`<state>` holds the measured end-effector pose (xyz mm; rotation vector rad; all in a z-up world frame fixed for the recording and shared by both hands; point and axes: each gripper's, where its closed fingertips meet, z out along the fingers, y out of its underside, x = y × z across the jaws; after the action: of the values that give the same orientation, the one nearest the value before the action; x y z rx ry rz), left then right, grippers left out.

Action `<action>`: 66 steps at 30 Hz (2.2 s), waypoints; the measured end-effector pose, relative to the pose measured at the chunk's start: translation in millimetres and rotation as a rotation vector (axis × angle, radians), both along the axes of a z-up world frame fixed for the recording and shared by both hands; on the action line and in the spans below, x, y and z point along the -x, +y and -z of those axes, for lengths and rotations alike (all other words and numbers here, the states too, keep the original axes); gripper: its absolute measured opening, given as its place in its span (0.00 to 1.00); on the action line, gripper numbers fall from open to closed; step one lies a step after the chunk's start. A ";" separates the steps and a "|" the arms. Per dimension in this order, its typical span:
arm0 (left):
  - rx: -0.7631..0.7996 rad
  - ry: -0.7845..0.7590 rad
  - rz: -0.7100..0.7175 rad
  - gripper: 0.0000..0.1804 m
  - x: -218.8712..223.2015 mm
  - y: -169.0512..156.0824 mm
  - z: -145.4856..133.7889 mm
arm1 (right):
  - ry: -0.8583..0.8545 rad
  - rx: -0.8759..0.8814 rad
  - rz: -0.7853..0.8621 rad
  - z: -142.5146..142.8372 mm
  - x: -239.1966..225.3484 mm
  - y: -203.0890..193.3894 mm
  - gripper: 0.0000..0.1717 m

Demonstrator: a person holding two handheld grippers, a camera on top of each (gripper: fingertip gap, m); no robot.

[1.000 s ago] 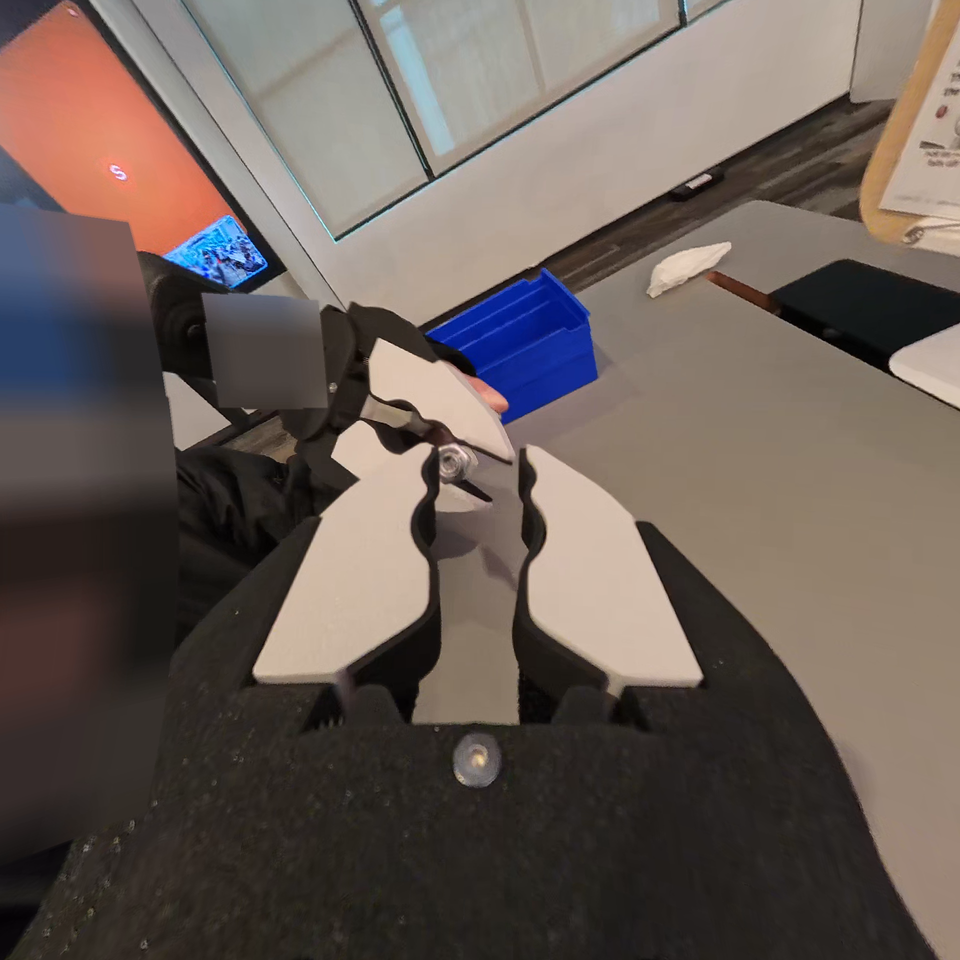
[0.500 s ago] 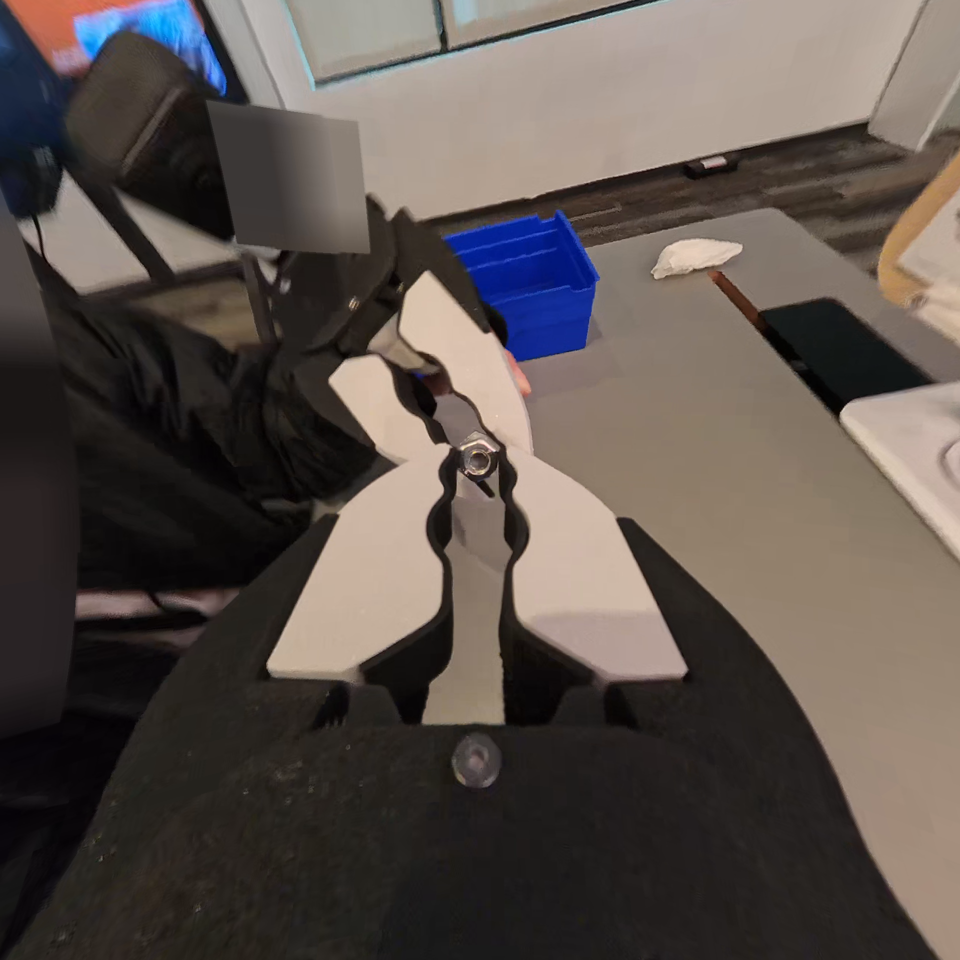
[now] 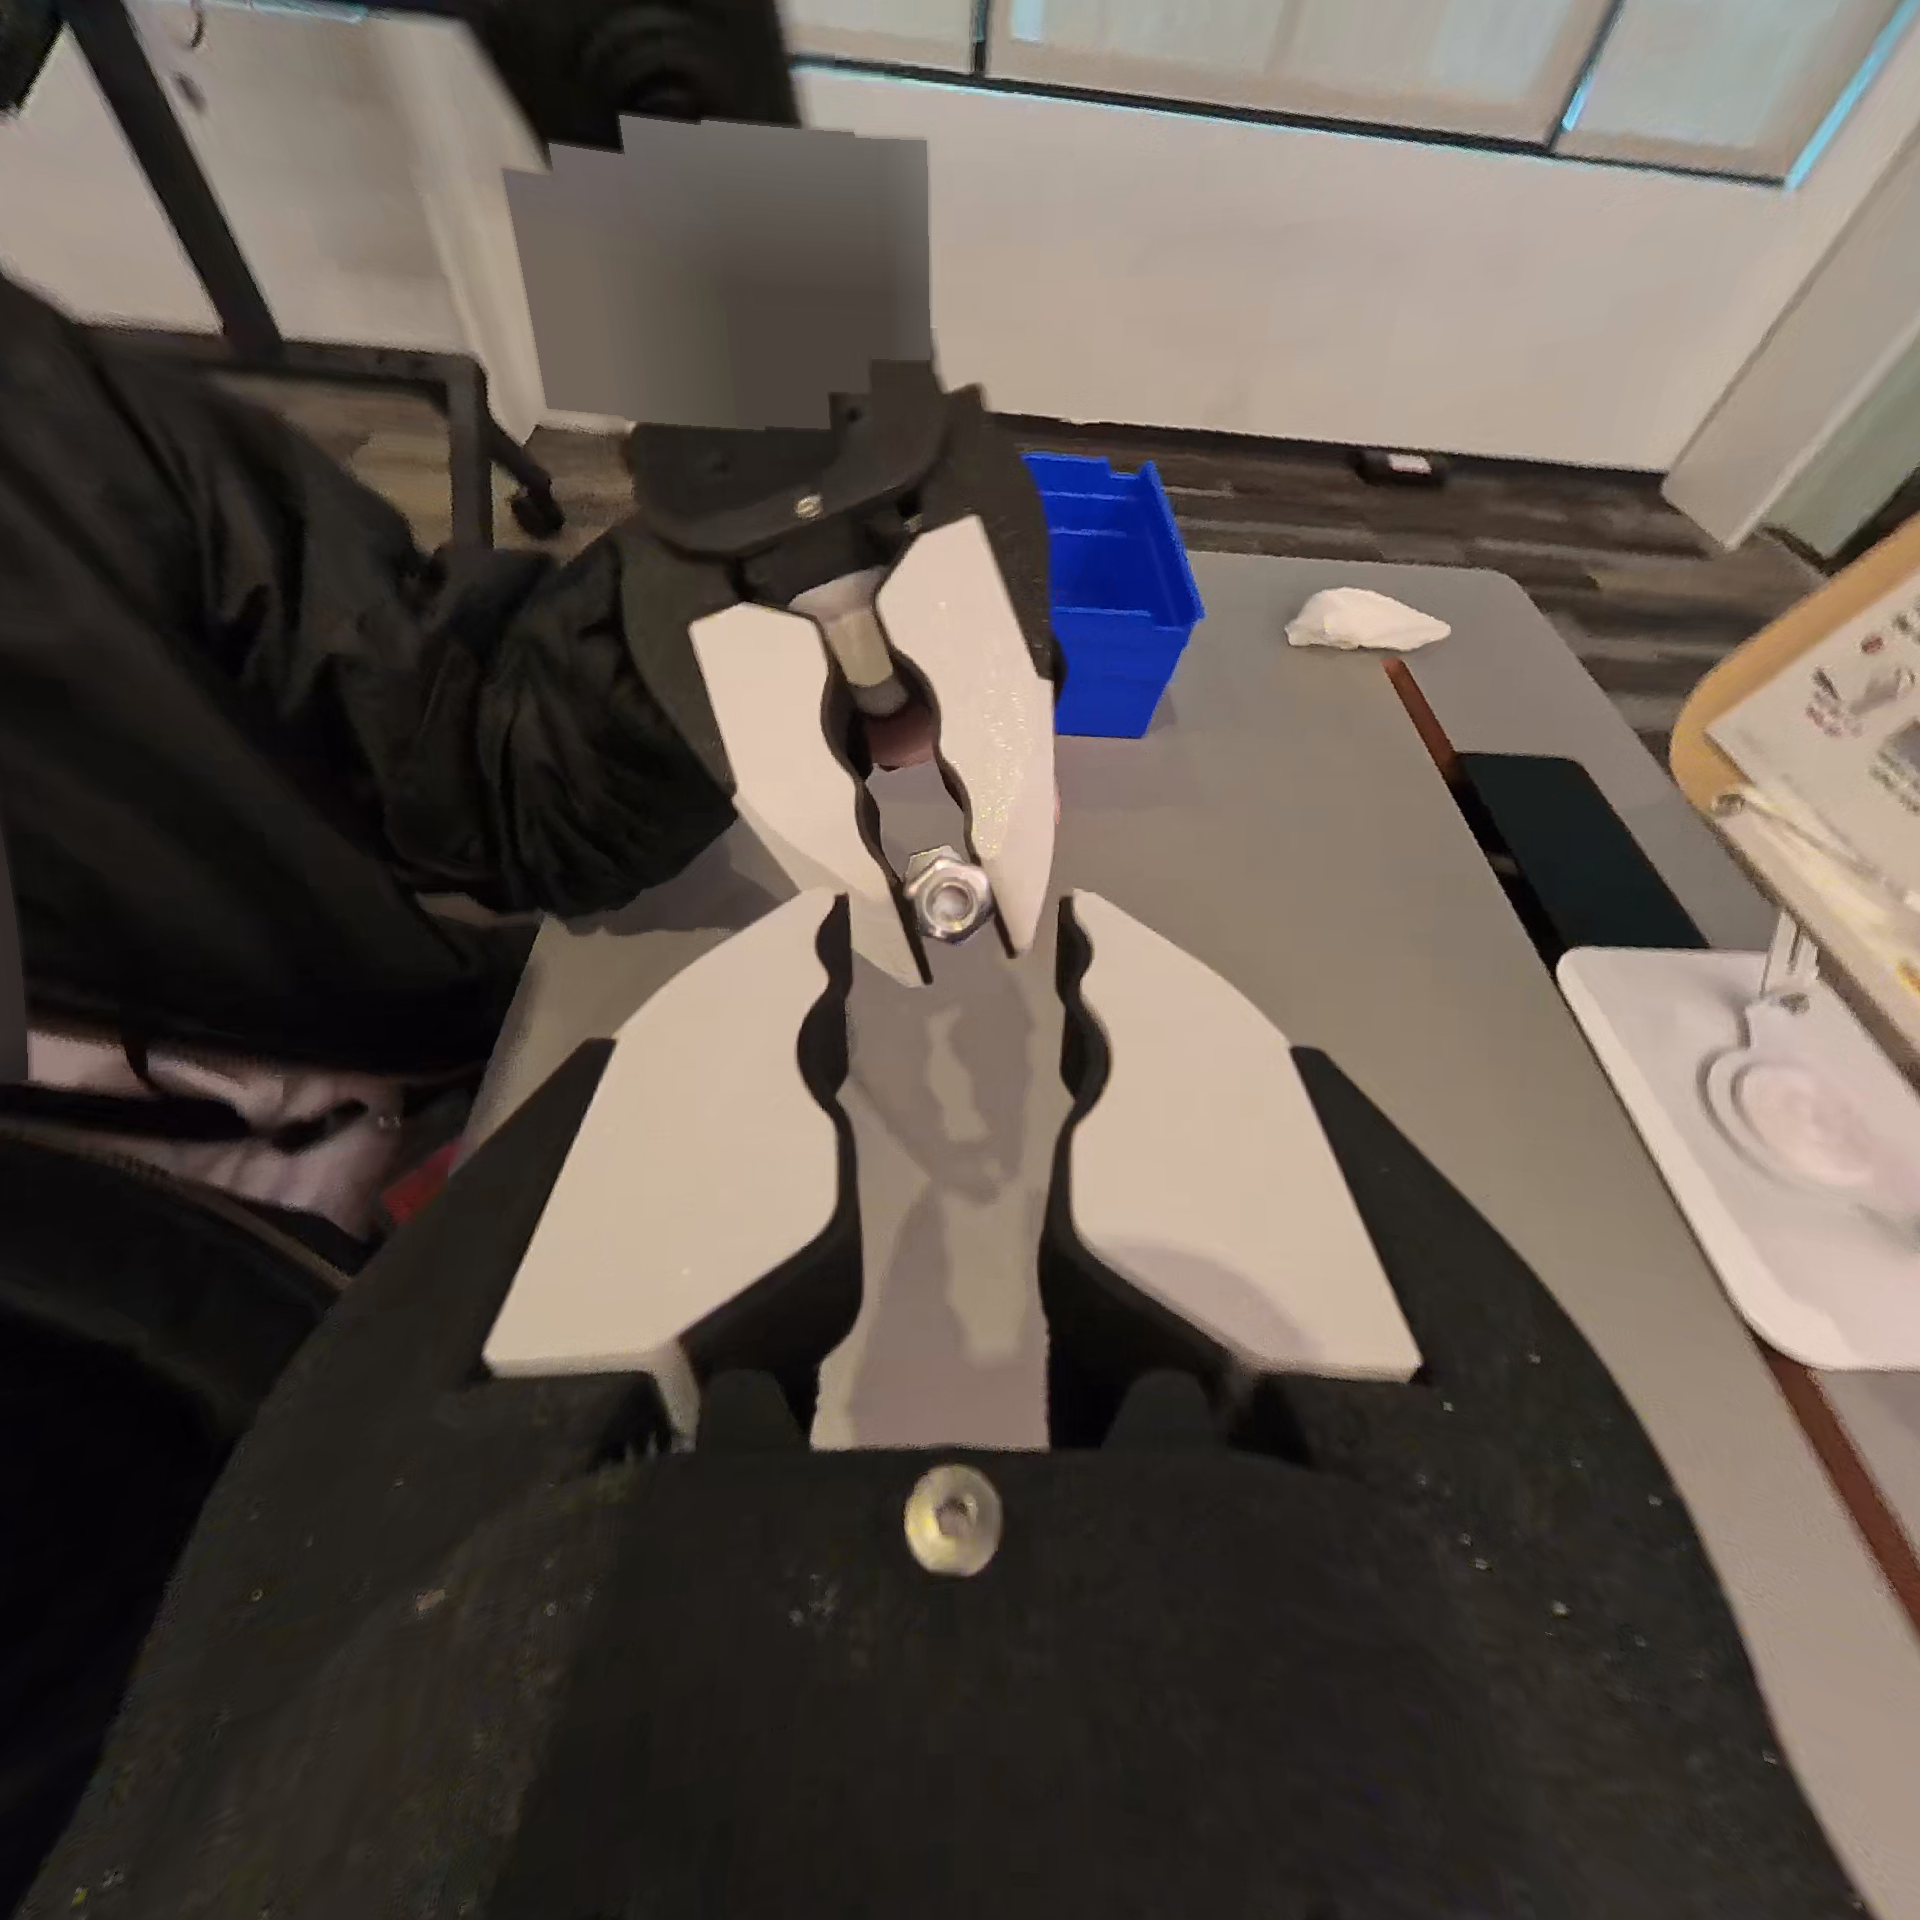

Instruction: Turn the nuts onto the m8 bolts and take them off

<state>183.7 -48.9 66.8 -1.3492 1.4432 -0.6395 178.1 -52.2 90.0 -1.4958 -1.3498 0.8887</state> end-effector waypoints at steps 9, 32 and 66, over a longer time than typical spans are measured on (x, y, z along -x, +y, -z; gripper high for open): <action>-0.189 0.009 -0.188 0.09 5.9 25.3 -7.8 | 0.184 0.411 0.154 -8.7 5.4 23.9 0.14; 0.029 0.023 0.064 0.09 -1.0 -11.5 3.8 | -0.019 -0.173 -0.066 -3.5 3.3 -11.0 0.17; -0.011 0.054 0.065 0.09 3.3 -13.5 5.0 | -0.133 -0.401 -0.065 5.0 3.7 -12.8 0.08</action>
<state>180.4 -62.4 61.7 -1.3245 1.5374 -0.6407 174.3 -65.0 85.1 -1.2200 -1.5735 0.5225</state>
